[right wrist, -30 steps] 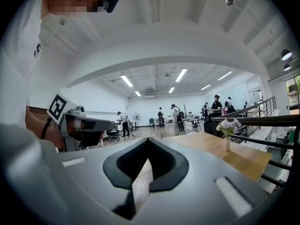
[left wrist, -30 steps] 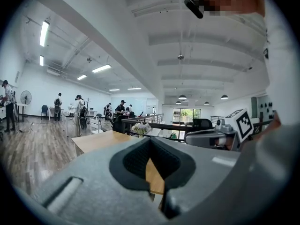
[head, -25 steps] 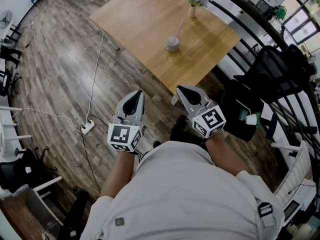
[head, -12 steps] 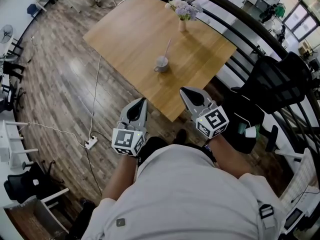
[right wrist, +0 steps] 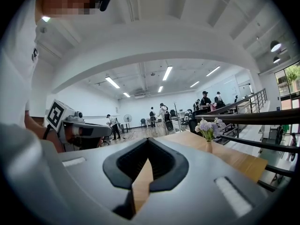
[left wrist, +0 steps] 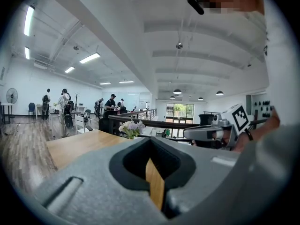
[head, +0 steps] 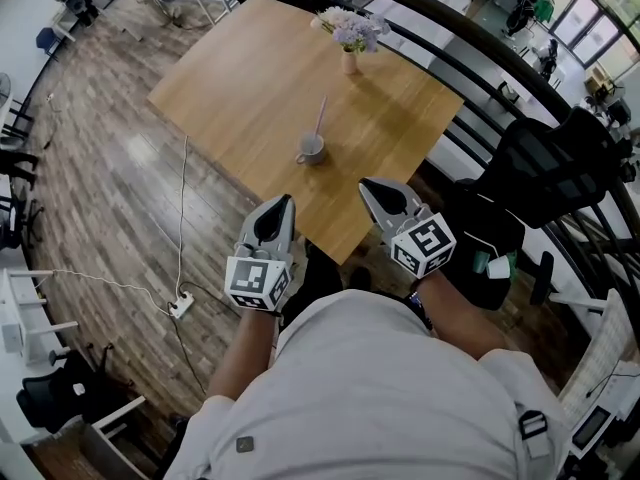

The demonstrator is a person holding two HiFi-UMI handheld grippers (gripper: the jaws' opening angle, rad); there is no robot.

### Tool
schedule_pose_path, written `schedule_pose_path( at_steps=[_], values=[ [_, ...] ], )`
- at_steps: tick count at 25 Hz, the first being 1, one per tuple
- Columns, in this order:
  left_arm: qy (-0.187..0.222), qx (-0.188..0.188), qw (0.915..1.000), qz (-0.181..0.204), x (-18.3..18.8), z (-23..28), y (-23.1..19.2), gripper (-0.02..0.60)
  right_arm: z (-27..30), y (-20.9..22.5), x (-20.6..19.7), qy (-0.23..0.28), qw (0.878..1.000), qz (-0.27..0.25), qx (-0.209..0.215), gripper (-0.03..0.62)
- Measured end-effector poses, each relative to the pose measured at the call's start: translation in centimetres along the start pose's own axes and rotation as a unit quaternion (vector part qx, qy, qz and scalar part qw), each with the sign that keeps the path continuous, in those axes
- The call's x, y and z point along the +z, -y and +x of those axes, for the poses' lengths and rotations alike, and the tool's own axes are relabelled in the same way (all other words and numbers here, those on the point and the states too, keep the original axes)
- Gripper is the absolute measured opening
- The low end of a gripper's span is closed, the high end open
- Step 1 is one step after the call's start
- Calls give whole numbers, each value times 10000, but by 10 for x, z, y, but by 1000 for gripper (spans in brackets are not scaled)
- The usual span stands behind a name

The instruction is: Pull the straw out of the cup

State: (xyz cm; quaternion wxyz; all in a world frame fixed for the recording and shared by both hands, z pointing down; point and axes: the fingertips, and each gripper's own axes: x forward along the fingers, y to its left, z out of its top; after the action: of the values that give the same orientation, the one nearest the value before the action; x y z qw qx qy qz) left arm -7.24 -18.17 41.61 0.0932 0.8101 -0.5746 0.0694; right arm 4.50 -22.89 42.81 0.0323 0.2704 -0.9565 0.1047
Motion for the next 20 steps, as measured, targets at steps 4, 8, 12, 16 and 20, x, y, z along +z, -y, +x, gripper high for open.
schedule_pose_path(
  at_steps=[4, 8, 12, 16, 20],
  values=[
    [-20, -94, 9999, -64, 3, 25, -22, 5, 25, 19, -4, -125, 9998, 111, -124, 9],
    [-137, -192, 9996, -167, -5, 51, -52, 5, 62, 36, -15, -332, 9988, 285, -213, 15],
    [-231, -378, 9986, -302, -15, 83, -76, 5, 94, 53, -29, -551, 9971, 414, -318, 42],
    [-391, -540, 9971, -369, -28, 110, -100, 5, 127, 72, -49, -758, 9943, 621, -425, 78],
    [-516, -674, 9958, -332, -35, 140, -127, 5, 162, 93, -66, -934, 9913, 772, -509, 103]
  ],
)
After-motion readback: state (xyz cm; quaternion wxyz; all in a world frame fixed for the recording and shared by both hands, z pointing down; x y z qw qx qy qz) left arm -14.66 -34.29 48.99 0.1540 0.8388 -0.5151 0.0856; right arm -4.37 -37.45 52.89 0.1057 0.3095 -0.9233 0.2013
